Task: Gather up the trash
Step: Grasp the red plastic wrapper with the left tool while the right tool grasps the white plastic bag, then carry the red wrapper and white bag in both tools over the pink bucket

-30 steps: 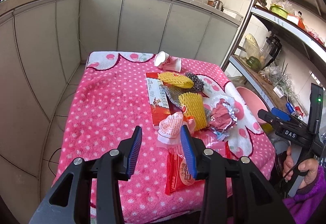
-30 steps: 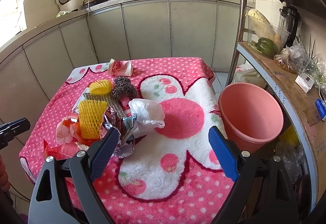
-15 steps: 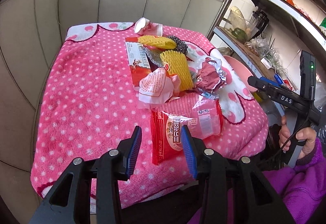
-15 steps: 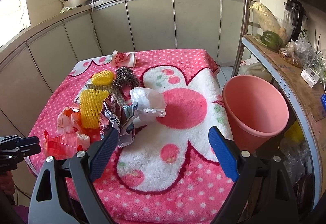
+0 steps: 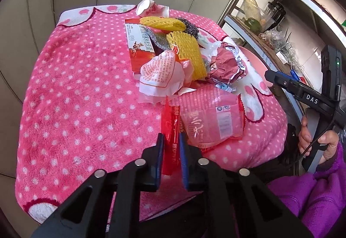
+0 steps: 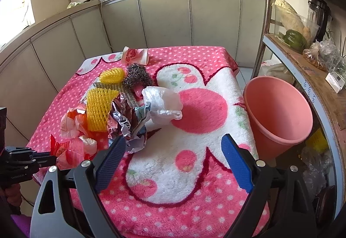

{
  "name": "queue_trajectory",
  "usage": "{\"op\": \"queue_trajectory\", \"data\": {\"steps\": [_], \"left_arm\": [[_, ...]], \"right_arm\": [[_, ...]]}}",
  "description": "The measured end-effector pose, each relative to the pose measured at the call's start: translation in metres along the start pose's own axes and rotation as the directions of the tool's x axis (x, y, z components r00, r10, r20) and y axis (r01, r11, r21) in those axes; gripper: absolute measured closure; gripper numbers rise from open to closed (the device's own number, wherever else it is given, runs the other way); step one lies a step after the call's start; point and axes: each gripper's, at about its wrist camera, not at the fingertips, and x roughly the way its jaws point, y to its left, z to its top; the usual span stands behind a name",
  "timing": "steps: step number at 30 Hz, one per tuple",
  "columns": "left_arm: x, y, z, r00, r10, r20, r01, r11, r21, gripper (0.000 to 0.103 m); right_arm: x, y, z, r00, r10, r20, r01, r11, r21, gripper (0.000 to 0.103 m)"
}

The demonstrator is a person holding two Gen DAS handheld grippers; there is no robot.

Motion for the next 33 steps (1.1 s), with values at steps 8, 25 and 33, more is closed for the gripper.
{"op": "queue_trajectory", "data": {"steps": [8, 25, 33], "left_arm": [[-0.031, -0.008, 0.002, 0.995, -0.006, 0.1, 0.0, 0.998, 0.059, 0.101], [-0.092, 0.001, 0.03, 0.957, 0.041, 0.287, -0.045, 0.999, 0.008, 0.101], [-0.084, 0.004, 0.036, 0.957, 0.061, 0.282, -0.06, 0.998, -0.011, 0.101]], "right_arm": [[-0.002, 0.008, 0.003, 0.999, 0.043, 0.012, -0.043, 0.999, -0.032, 0.017], [0.034, -0.009, 0.057, 0.989, 0.147, -0.017, -0.147, 0.989, -0.011, 0.045], [0.078, -0.007, 0.06, 0.968, 0.204, -0.146, -0.201, 0.979, 0.034, 0.085]]}}
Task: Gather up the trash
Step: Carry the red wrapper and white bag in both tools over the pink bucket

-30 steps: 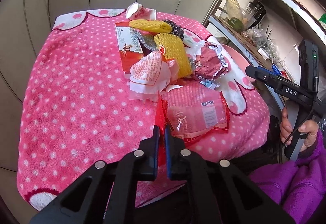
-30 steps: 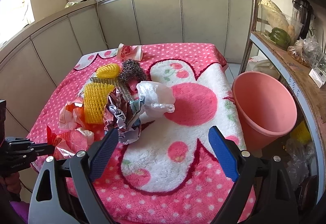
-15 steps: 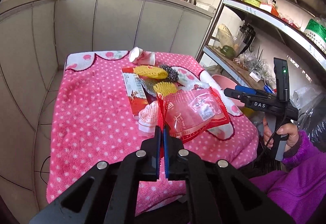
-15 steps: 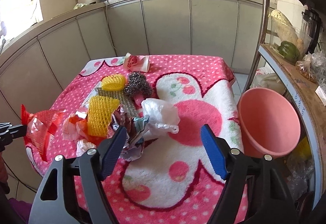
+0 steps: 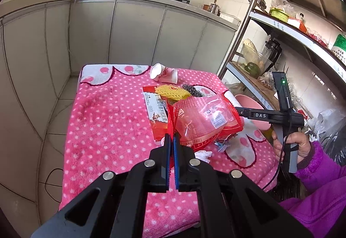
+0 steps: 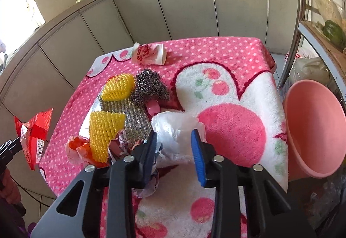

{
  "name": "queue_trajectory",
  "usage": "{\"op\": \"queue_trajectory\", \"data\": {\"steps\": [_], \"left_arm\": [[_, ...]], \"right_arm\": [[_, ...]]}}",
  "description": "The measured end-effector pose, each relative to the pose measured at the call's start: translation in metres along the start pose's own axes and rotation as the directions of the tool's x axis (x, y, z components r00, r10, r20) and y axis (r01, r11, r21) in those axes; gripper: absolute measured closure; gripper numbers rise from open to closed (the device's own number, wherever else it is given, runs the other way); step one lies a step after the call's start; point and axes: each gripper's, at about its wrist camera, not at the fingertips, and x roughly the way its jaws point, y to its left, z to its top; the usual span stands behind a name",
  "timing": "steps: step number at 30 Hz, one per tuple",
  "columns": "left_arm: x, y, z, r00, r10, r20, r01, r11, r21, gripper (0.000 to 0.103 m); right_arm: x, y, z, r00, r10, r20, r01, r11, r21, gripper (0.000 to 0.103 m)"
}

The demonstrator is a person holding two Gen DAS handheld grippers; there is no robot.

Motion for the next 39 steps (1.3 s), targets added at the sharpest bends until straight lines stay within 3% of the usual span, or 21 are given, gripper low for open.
{"op": "queue_trajectory", "data": {"steps": [5, 18, 21, 24, 30, 35, 39], "left_arm": [[0.005, -0.002, 0.003, 1.0, 0.009, 0.002, -0.009, 1.0, -0.002, 0.101], [0.016, -0.016, 0.026, 0.999, 0.025, 0.034, -0.024, 0.999, -0.033, 0.101], [0.026, -0.029, 0.034, 0.999, 0.007, 0.033, -0.006, 1.0, -0.026, 0.101], [0.041, -0.051, 0.046, 0.999, -0.025, 0.036, 0.025, 1.0, 0.008, 0.101], [0.084, -0.12, 0.07, 0.995, -0.102, 0.014, 0.1, 0.989, 0.112, 0.101], [0.128, -0.165, 0.081, 0.992, -0.122, -0.032, 0.125, 0.978, 0.168, 0.101], [0.132, -0.175, 0.086, 0.995, -0.1, -0.021, 0.102, 0.982, 0.161, 0.101]], "right_arm": [[0.002, -0.013, 0.001, 0.999, 0.035, 0.003, -0.036, 0.998, 0.054, 0.096], [-0.062, -0.041, 0.005, 0.985, 0.038, 0.171, -0.06, 0.99, 0.13, 0.097], [-0.078, -0.058, 0.003, 0.977, -0.005, 0.211, -0.03, 0.986, 0.165, 0.097], [-0.095, -0.078, -0.003, 0.965, -0.098, 0.243, 0.051, 0.98, 0.194, 0.097], [-0.112, -0.112, -0.021, 0.929, -0.253, 0.271, 0.188, 0.951, 0.243, 0.097], [-0.109, -0.133, -0.035, 0.942, -0.196, 0.272, 0.11, 0.947, 0.302, 0.097], [-0.118, -0.124, -0.036, 0.939, -0.123, 0.322, 0.03, 0.959, 0.28, 0.097]]}}
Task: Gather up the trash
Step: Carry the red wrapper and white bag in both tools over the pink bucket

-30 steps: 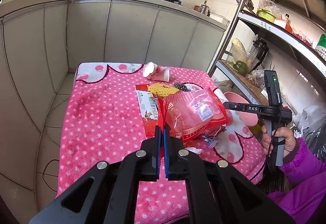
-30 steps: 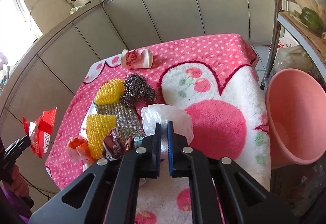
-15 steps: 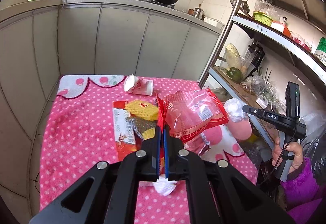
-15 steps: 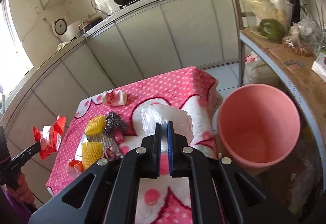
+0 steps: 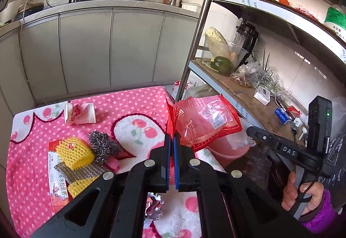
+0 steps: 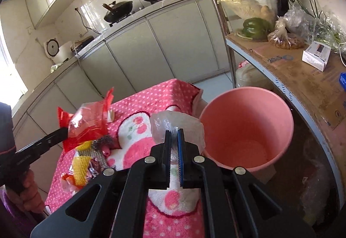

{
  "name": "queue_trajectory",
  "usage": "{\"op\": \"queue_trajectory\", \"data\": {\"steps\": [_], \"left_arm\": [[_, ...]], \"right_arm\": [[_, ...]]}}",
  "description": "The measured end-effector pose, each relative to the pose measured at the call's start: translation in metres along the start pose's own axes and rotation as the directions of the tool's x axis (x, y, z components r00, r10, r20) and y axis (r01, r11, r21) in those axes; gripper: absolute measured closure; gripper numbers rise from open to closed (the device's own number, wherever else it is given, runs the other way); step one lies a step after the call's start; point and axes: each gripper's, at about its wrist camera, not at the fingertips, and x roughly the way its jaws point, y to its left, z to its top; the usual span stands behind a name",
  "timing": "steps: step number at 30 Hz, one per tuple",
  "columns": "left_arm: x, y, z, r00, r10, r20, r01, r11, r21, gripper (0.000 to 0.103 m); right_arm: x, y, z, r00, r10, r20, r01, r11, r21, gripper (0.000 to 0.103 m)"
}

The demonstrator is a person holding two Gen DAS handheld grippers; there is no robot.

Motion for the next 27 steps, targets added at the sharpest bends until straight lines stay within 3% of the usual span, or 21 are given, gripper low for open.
{"op": "queue_trajectory", "data": {"steps": [5, 12, 14, 17, 20, 24, 27], "left_arm": [[-0.037, 0.014, -0.005, 0.995, 0.083, 0.049, -0.082, 0.996, -0.023, 0.101], [-0.096, 0.036, -0.018, 0.978, 0.174, 0.118, -0.168, 0.984, -0.061, 0.101], [-0.109, 0.044, -0.021, 0.974, 0.179, 0.14, -0.168, 0.982, -0.084, 0.101], [-0.125, 0.054, -0.026, 0.969, 0.179, 0.169, -0.161, 0.98, -0.114, 0.101], [-0.14, 0.06, -0.033, 0.967, 0.172, 0.19, -0.15, 0.98, -0.129, 0.101], [-0.159, 0.062, -0.042, 0.96, 0.173, 0.222, -0.146, 0.981, -0.132, 0.101], [-0.171, 0.063, -0.047, 0.955, 0.172, 0.242, -0.142, 0.98, -0.137, 0.101]], "right_arm": [[-0.012, 0.026, -0.002, 0.99, 0.133, 0.039, -0.132, 0.991, -0.004, 0.097], [-0.037, 0.075, 0.013, 0.973, 0.211, 0.095, -0.206, 0.976, -0.069, 0.097], [-0.048, 0.089, 0.019, 0.957, 0.267, 0.111, -0.262, 0.963, -0.059, 0.097], [-0.058, 0.108, 0.024, 0.909, 0.408, 0.087, -0.41, 0.912, 0.006, 0.097], [-0.067, 0.13, 0.028, 0.873, 0.486, 0.044, -0.487, 0.873, 0.033, 0.097], [-0.093, 0.157, 0.04, 0.862, 0.507, -0.008, -0.506, 0.862, 0.011, 0.097], [-0.124, 0.172, 0.055, 0.89, 0.456, 0.012, -0.454, 0.888, -0.068, 0.097]]}}
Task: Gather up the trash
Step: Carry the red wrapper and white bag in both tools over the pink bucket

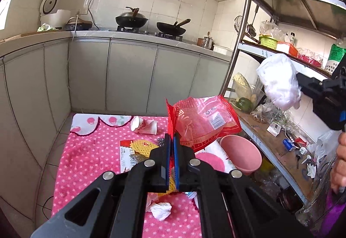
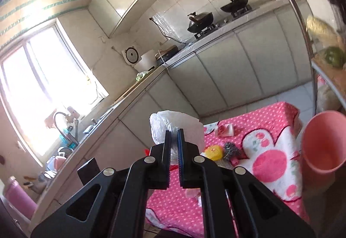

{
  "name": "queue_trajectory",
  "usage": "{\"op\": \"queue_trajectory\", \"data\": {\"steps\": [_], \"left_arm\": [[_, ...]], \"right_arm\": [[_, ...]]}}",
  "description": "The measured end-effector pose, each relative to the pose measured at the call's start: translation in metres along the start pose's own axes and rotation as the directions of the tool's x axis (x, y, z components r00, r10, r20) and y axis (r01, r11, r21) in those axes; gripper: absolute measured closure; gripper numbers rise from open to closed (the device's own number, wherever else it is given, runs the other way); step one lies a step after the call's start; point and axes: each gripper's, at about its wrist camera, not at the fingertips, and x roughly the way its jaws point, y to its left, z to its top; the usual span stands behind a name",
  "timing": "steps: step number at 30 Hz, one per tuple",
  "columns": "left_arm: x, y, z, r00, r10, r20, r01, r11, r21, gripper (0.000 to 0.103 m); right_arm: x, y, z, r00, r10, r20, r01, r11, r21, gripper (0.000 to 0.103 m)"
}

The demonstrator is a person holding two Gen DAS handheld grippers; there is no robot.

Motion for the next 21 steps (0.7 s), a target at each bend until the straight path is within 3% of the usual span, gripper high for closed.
{"op": "queue_trajectory", "data": {"steps": [5, 9, 11, 15, 21], "left_arm": [[-0.01, 0.002, 0.002, 1.0, 0.005, 0.018, -0.004, 1.0, -0.007, 0.101], [-0.012, 0.002, 0.002, 1.0, 0.008, 0.017, -0.008, 1.0, 0.001, 0.101], [-0.012, 0.0, 0.002, 1.0, 0.011, 0.014, -0.011, 1.0, 0.012, 0.1], [-0.004, -0.005, 0.005, 1.0, 0.009, -0.003, -0.009, 1.0, 0.017, 0.1], [0.023, -0.024, 0.013, 0.999, -0.026, -0.042, 0.028, 0.999, 0.045, 0.1]], "right_arm": [[-0.04, 0.022, 0.034, 0.999, -0.042, 0.014, 0.043, 0.999, -0.032, 0.097], [-0.08, 0.021, 0.07, 0.982, -0.161, 0.103, 0.167, 0.985, -0.053, 0.097], [-0.104, 0.022, 0.091, 0.957, -0.232, 0.173, 0.248, 0.966, -0.073, 0.097], [-0.15, 0.017, 0.138, 0.882, -0.367, 0.295, 0.407, 0.909, -0.086, 0.097], [-0.181, 0.001, 0.175, 0.789, -0.504, 0.352, 0.565, 0.82, -0.091, 0.097]]}}
